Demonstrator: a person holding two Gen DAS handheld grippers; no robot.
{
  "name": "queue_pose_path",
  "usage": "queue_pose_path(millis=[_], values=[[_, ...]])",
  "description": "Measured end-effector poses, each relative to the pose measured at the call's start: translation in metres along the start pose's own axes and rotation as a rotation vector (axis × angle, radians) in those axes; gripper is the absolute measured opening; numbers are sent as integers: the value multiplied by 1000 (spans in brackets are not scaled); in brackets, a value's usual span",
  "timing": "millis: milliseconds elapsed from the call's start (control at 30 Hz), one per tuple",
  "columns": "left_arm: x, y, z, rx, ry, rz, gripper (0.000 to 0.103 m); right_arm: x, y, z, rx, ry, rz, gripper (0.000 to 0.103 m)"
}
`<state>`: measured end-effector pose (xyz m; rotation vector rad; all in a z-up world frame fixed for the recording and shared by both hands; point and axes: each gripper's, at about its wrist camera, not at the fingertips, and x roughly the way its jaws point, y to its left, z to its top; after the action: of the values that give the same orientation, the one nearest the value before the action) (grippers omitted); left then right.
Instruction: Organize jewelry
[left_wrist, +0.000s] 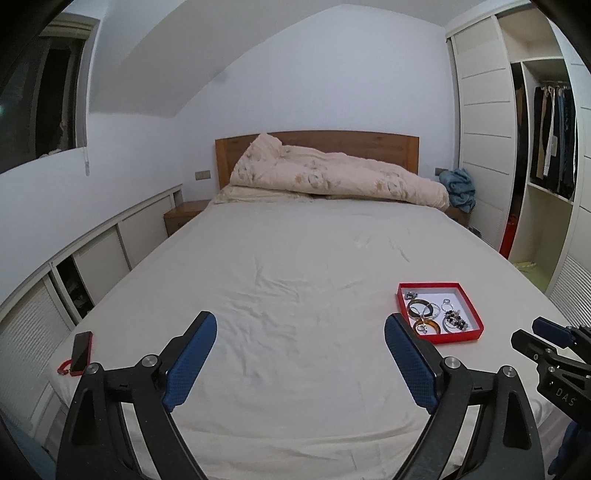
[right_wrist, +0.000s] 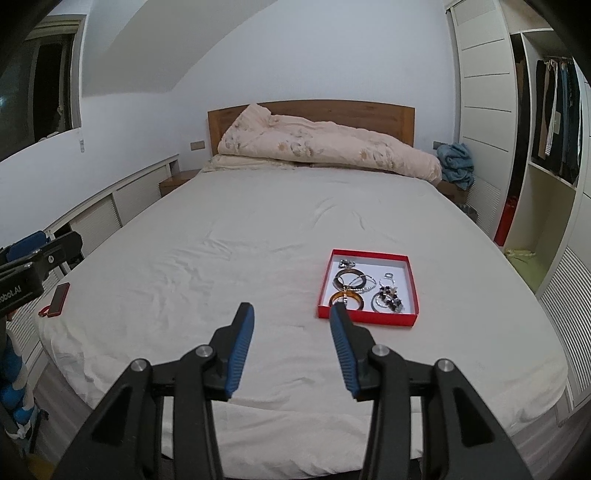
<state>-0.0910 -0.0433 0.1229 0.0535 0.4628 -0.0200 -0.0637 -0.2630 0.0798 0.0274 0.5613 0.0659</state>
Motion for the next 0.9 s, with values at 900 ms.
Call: queue_pose_path(millis=[900], values=[[-11, 1, -11, -10, 11, -26, 93, -10, 12, -7, -20, -13, -4, 43]])
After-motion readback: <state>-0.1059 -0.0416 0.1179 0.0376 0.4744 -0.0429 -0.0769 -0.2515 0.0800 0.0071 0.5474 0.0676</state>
